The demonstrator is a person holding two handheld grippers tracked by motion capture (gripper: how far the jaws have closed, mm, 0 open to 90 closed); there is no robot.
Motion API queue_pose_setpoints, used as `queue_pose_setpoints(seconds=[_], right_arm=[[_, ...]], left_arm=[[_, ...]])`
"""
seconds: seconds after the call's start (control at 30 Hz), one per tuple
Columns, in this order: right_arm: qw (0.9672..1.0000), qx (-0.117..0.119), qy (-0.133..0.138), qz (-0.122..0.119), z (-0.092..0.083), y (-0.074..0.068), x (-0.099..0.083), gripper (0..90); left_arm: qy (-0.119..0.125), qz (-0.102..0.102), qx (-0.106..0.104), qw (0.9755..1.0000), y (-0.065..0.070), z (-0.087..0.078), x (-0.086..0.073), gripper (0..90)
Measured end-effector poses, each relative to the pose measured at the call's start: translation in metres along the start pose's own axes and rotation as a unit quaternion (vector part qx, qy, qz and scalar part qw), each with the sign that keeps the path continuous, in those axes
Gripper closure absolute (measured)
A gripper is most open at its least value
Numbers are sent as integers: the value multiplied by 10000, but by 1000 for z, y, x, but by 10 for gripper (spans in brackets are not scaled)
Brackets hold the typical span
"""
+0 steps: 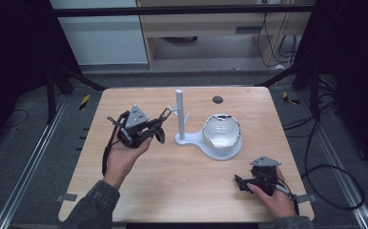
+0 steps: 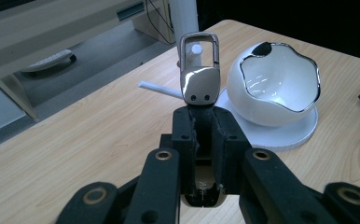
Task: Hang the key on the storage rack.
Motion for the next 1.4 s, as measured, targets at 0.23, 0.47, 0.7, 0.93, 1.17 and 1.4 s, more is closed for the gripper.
queue_pose_setpoints(seconds=[0.23,0.47,0.7,0.93,1.17,1.4], right_arm=[[10000,-1,3,0,0,0,0,4],[10000,-8,-2,14,0,0,0,4],[10000,-2,3,2,0,0,0,4],[10000,-1,3,1,0,0,0,4],[10000,-3,-6,4,0,0,0,4],[10000,-2,-5,1,0,0,0,4]], left_arm=[[-40,-34,37,10000,-2,8,1,802],[-81,-66,53,9999,-4,13,-1,802],[-124,-85,58,9999,-4,20,-2,802],[-190,-98,66,9997,-5,28,-3,802],[-192,-167,73,9996,-4,36,-4,802],[-271,-168,73,9995,-5,43,-7,802]])
Point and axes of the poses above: each handheld gripper's, and its own axes: z roughly forward along the jaws, x roughly out of its top, y roughly to its right, the point moved 7 cm from there along z, roughly forward along the jaws, and after that the axes turned 5 degrees about -z, right-handed, at the moved point
